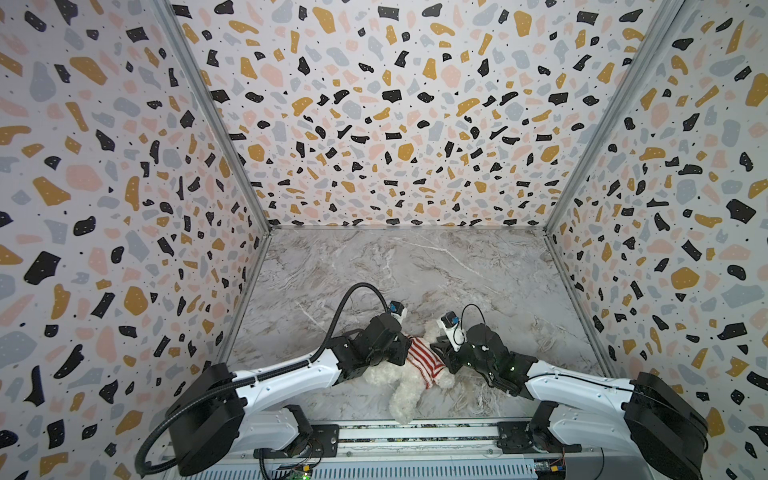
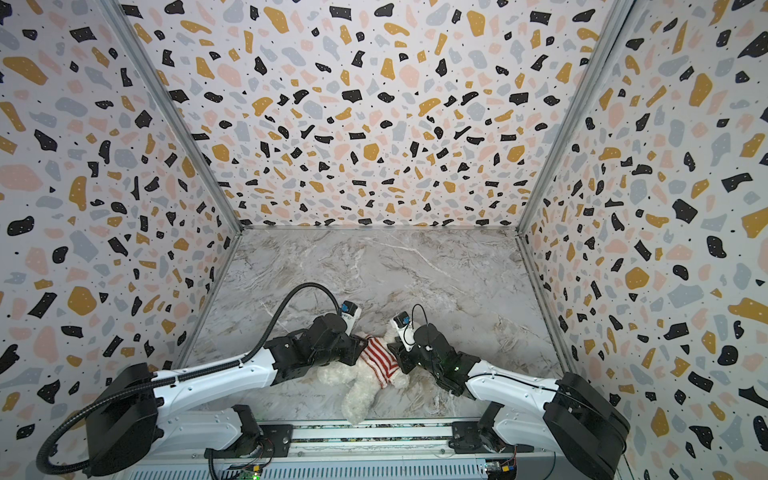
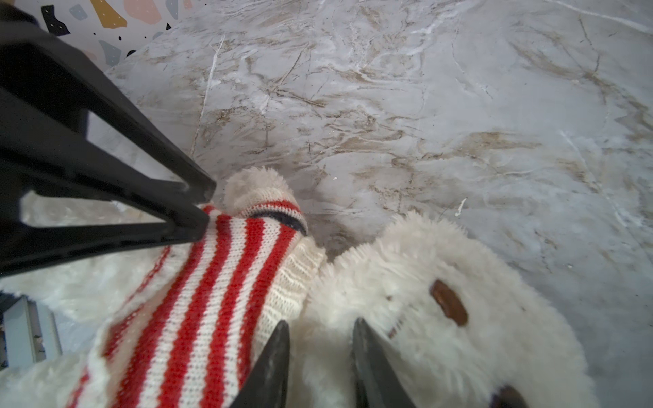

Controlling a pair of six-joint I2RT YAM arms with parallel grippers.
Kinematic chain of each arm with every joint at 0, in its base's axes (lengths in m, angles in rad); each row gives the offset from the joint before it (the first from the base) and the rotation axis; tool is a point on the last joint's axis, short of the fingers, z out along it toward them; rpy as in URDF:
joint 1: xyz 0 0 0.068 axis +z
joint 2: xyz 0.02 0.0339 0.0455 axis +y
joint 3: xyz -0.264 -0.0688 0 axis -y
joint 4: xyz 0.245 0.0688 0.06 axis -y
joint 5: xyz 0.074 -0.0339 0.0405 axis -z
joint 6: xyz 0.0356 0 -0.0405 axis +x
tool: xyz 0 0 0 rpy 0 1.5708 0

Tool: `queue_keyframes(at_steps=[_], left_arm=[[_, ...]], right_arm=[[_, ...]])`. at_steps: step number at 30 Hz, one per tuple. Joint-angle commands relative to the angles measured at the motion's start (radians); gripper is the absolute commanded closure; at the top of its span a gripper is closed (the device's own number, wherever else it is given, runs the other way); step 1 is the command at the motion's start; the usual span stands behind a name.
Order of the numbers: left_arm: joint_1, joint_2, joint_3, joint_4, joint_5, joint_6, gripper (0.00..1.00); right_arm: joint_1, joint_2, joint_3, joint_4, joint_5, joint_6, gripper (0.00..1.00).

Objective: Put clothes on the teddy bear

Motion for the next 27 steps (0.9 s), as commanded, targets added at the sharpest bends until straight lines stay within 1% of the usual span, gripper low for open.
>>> queue_keyframes(at_steps=[1, 8, 12, 21, 24, 27], left_arm=[[0.003, 0.015, -0.038, 0.051, 0.065, 0.014, 0.69], [0.002, -0.040, -0.158, 0.102, 0.160, -0.019, 0.69], [0.002, -0.050, -0.179, 0.082, 0.150, -0.014, 0.70], [0.012, -0.138, -0.160, 0.092, 0.149, -0.036, 0.69], [0.079, -0.184, -0.202, 0.148, 0.187, -0.073, 0.62], [0.161, -0.216, -0.257, 0.253, 0.254, -0.135, 0.51]], right_arm=[[-0.013, -0.022, -0.024, -0.035, 0.015, 0.017, 0.69], [-0.072, -0.055, -0.050, -0.044, 0.019, 0.056, 0.69], [-0.102, -0.054, -0.052, -0.044, 0.008, 0.068, 0.69], [-0.106, -0.080, -0.049, -0.050, -0.014, 0.069, 0.68], [-0.106, -0.092, -0.048, -0.050, -0.007, 0.069, 0.68], [-0.106, -0.092, -0.048, -0.049, -0.005, 0.069, 0.68]])
